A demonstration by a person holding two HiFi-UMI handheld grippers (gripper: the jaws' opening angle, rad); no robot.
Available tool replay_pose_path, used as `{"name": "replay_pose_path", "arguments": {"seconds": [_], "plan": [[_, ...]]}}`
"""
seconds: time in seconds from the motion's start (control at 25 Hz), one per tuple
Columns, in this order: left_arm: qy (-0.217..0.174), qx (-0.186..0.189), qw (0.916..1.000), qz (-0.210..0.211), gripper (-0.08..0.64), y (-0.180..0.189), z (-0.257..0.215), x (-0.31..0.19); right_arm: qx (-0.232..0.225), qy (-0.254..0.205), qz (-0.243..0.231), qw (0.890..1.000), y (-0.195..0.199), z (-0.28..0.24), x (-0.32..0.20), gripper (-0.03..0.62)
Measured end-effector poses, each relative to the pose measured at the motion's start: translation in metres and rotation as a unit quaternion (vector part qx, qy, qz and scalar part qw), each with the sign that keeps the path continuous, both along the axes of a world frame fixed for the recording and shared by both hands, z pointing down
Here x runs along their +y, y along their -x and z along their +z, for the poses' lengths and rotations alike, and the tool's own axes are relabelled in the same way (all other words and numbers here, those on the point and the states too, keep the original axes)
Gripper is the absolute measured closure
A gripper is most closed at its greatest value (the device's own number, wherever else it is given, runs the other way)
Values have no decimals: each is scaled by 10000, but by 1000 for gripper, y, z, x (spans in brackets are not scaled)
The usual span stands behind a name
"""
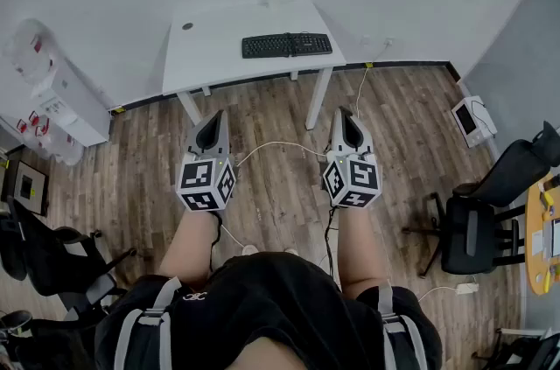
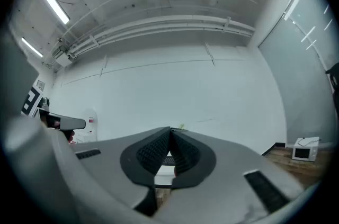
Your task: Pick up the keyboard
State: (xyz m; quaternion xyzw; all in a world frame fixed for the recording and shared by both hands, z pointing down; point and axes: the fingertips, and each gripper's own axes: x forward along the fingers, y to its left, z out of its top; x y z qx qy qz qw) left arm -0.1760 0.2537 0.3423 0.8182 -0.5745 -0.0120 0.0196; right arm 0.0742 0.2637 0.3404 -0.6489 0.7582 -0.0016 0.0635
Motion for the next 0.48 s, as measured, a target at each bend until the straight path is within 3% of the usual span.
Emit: {"name": "replay_pose_path", "arguments": {"seconds": [0.24,0.48], "plan": [[7,-28,10000,-3,555,-3,-1,4,-180,4,-54,9998,-3,-2,4,592],[-31,-66,10000,-43,555,-13,-2,1,6,-103,7,9999,-9,-3,2,592]]}}
